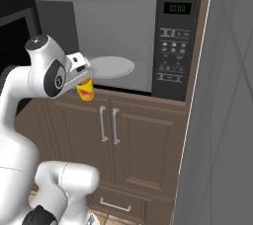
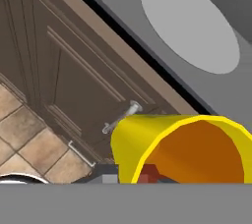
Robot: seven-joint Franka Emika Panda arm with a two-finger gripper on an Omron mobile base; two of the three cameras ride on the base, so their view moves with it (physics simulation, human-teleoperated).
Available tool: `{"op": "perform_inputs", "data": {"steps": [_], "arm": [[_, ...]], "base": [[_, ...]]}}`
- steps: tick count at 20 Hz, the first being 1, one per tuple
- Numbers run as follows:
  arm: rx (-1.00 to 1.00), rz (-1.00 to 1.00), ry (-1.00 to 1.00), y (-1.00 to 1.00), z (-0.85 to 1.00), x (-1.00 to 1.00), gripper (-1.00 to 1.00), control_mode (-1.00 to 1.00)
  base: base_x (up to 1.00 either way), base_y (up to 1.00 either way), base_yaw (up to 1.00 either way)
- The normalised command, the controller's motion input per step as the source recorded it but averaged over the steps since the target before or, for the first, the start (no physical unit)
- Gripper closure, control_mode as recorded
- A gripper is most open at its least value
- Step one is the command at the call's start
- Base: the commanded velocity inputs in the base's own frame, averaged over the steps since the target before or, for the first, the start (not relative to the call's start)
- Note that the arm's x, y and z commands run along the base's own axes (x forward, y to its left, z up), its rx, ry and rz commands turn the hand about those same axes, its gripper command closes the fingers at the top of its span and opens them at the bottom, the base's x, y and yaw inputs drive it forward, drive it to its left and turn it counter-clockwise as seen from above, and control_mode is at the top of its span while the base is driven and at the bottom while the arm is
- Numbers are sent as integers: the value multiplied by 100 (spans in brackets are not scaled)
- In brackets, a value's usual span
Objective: Place the microwavable item in the microwave. Then, close the microwave door and press the start button.
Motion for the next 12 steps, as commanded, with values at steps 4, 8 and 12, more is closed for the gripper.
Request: {"op": "perform_inputs", "data": {"steps": [4, 8, 12], "arm": [[0, 17, -20, -10, 24, 63, 100, -100], [0, 3, -14, -2, 64, 47, 100, -100], [0, 0, 3, 0, 31, 73, 100, -100]], "base": [[0, 0, 0], [0, 0, 0], [0, 0, 0]]}}
